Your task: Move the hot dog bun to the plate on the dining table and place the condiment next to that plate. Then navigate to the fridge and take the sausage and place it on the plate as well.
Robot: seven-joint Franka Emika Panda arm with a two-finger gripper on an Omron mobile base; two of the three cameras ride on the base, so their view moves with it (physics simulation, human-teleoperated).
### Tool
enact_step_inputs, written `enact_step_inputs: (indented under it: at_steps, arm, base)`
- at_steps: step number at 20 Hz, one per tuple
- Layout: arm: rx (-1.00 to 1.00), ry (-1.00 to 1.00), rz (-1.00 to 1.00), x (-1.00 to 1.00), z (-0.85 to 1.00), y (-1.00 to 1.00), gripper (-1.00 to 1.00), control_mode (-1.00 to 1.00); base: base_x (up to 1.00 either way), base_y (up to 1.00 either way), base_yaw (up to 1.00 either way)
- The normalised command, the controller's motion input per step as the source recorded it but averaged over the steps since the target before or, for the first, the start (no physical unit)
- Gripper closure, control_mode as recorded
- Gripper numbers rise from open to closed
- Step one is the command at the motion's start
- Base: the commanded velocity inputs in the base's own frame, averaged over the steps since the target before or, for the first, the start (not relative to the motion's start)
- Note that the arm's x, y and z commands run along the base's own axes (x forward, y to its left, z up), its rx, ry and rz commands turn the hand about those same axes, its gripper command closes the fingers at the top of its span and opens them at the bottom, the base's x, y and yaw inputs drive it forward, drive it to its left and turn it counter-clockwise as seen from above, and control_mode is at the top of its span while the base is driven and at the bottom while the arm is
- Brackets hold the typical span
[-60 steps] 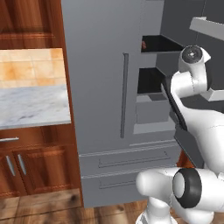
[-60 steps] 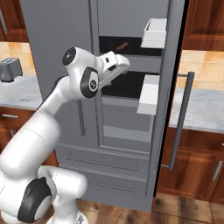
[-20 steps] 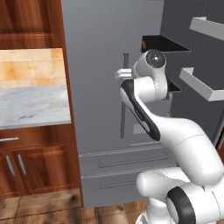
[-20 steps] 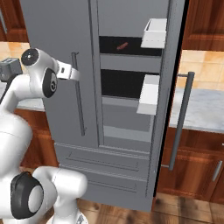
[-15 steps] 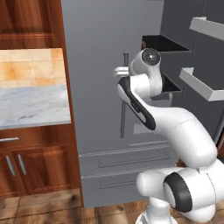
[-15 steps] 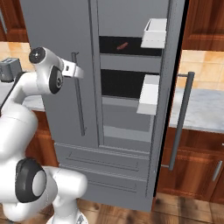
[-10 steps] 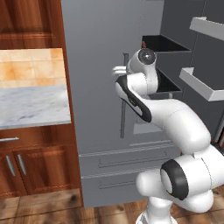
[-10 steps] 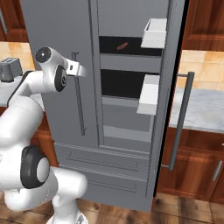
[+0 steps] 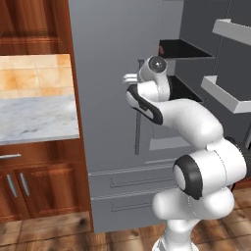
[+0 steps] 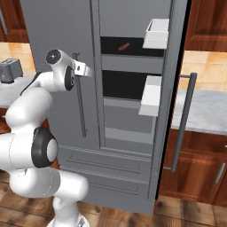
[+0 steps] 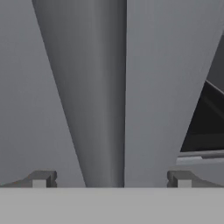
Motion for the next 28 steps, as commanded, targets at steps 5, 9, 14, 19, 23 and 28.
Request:
enact_step_inputs:
  at_steps: [5,9,14,19,23,28]
  arm:
    - [0.00,0.00,0.00,0.70,-0.23,0.08,1.00,-1.00]
    - [0.00,0.00,0.00,0.29,-0.17,0.11,1.00,-1.00]
    - [0.00,-0.04,0.00,-0.24,-0.03,0.17,1.00,-1.00]
    - [0.00,-0.08,0.00,-0.90,-0.02,0.24,1.00,-1.00]
    - [0.00,-0.02,-0.02,-1.00,0.00,0.47,1.00,-1.00]
    - [0.00,0.00,-0.06,-0.94,0.00,0.74,-1.00,-1.00]
  base:
    - [0.00,0.00,0.00]
    - [0.00,0.00,0.00]
    - [0.00,0.00,0.00]
    - [0.00,0.00,0.00]
    - [0.00,0.00,0.00]
    - [0.00,0.00,0.00]
